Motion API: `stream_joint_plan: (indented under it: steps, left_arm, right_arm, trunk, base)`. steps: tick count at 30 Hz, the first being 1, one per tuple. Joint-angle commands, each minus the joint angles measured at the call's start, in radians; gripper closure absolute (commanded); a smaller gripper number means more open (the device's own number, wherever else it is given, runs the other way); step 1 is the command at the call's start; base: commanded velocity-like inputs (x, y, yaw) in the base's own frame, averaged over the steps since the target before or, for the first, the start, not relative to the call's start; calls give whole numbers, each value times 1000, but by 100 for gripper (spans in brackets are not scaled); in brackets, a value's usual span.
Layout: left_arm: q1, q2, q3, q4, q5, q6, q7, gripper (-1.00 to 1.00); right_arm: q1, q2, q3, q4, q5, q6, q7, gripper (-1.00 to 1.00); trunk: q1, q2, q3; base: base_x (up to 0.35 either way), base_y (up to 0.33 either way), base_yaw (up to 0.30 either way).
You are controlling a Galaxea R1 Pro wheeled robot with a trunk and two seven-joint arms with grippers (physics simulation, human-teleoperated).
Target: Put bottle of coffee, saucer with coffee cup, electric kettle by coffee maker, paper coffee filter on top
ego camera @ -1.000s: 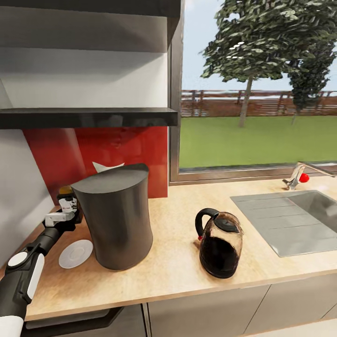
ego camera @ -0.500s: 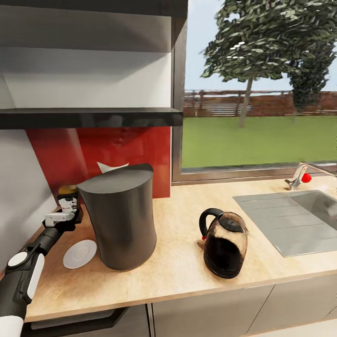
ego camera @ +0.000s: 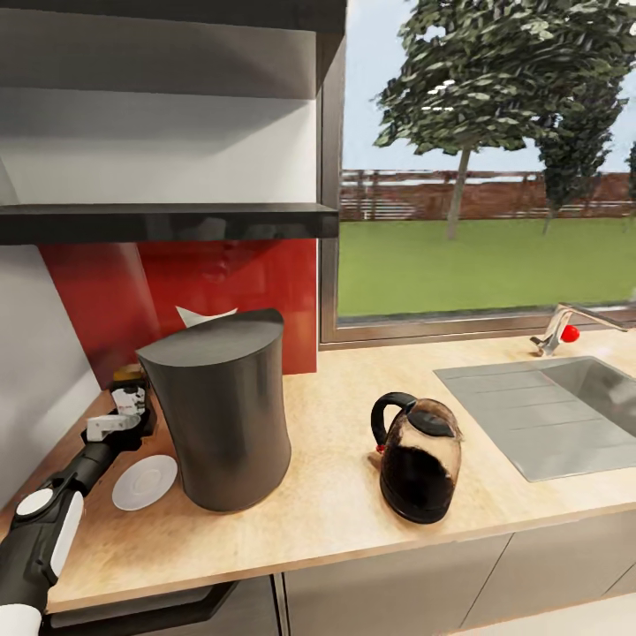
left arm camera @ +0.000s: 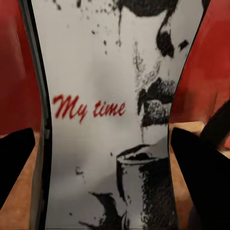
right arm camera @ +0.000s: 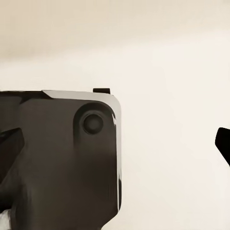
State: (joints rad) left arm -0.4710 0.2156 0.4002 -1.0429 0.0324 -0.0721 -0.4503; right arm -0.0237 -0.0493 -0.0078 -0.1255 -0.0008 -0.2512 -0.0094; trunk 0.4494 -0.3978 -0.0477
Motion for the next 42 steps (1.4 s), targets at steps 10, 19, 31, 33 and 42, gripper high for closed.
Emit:
stream_joint_plan:
  steps: [10,19,31,33,42]
  left_arm:
    - [23,15,46,-32,-2,-10,18,100]
    - [34,13,52,-4,-6,-12,21,100]
    - [33,11,55,-1,-60,-13,21,100]
    - [33,11,55,-2,-60,-12,21,100]
    - [33,10,54,7,-60,-14,21,100]
  right_arm:
    - [-1,26,-1,-42,-2,-4,-1,-100]
    - [-1,27,0,-57,0,-4,0,-100]
    - [-1,28,4,-55,1,-3,-1,-100]
    - [-1,28,4,-55,1,-3,-1,-100]
    - [-1,28,5,-54,1,-3,-3,-100]
  trunk:
    - [1,-2,-2]
    - [1,-2,-2]
    - [1,-2,-2]
    - [1,-2,-2]
    - [1,-2,-2]
  base:
    - [0,0,0]
    - [-110,66,0]
    - [-24,120,-102]
    - [221,172,-9]
    - [154,67,-1]
